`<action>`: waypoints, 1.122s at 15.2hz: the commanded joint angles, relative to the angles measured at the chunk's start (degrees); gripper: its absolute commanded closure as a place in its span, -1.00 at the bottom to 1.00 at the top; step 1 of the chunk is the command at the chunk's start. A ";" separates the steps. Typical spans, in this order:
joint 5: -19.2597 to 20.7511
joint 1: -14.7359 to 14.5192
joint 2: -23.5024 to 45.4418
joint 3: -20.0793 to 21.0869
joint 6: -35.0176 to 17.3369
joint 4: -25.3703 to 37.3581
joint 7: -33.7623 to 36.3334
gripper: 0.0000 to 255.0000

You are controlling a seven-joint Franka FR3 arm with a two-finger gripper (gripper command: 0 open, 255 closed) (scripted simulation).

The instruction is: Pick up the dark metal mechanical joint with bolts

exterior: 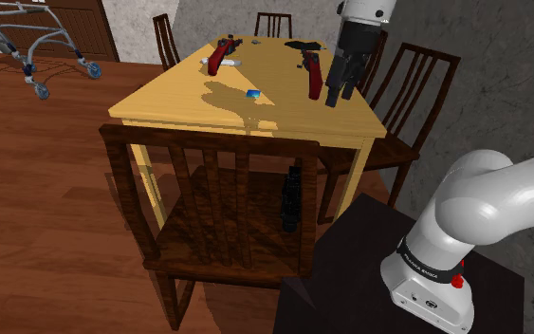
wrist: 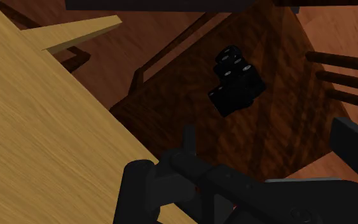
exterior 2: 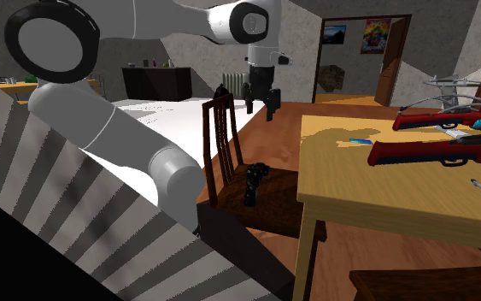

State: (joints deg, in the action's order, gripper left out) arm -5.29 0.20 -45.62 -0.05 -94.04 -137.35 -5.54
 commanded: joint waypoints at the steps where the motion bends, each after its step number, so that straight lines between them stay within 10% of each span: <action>1: 0.00 0.00 0.00 0.00 0.00 0.00 0.00 -1.00; 17: -6.44 8.33 23.56 13.97 -26.55 -10.07 37.97 -1.00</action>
State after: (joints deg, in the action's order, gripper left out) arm -11.55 7.96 -24.12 13.24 -118.91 -147.44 29.82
